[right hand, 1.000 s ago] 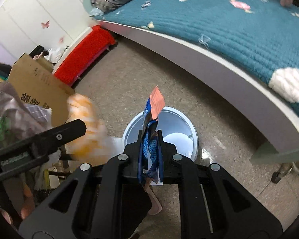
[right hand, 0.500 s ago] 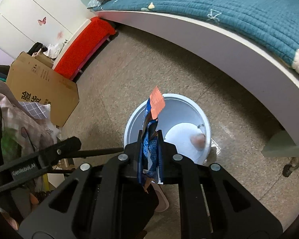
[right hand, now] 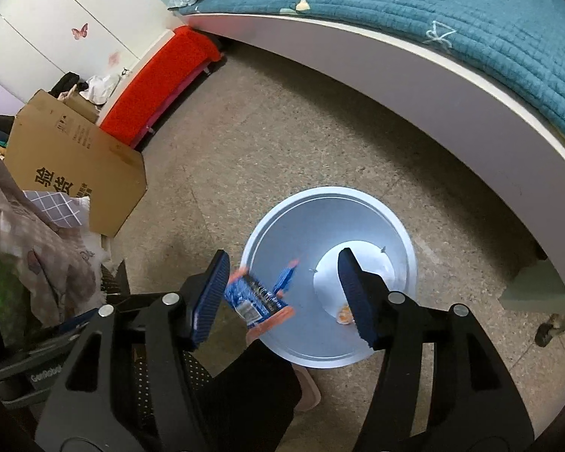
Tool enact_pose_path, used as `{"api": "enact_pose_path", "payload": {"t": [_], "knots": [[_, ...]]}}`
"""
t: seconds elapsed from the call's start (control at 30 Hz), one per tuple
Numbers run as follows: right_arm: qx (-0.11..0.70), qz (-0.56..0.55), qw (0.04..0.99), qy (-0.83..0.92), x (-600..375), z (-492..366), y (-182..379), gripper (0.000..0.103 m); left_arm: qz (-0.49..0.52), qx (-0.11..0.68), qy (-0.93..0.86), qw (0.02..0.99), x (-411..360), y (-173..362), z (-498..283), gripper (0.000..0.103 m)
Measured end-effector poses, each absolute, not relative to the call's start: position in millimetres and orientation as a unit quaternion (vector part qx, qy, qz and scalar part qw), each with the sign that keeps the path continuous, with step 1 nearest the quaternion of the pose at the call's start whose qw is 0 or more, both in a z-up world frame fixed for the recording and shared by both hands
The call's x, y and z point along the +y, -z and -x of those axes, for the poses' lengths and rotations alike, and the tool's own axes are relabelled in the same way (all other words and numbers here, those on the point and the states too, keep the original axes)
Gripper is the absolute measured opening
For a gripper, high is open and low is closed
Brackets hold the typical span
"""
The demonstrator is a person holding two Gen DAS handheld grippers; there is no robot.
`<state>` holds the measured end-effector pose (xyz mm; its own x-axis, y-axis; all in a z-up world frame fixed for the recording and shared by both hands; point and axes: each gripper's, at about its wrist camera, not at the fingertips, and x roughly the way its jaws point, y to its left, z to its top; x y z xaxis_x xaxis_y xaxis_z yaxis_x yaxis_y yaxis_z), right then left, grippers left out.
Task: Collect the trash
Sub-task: 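Carry both items over the blue bucket and open both grippers, then return to the table and grasp the green felt toy with the right gripper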
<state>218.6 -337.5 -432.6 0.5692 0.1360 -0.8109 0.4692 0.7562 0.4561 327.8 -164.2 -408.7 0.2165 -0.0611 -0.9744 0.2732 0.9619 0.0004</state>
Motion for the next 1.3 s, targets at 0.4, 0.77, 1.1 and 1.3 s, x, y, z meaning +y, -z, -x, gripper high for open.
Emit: {"api": "enact_pose_path", "payload": {"t": [0.4,0.77,1.1,1.3], "knots": [[0.429,-0.306,0.840,0.130,-339,-180,384,0.062,-0.070,0.600,0.142,0.784,-174,376,-309,0.080],[0.327,-0.269,0.896,0.132,-337,-113,264,0.067,-0.067,0.498,0.195,0.842,-186,259,-240,0.080],[0.231,-0.252,0.937,0.074,-297,-69,161,0.070,-0.067,0.367,0.180,0.910,-139,135,-169,0.080],[0.222,-0.215,0.951,0.009,-236,-86,124,0.071,-0.070,0.335,0.133,0.930,-73,97,-163,0.084]]}}
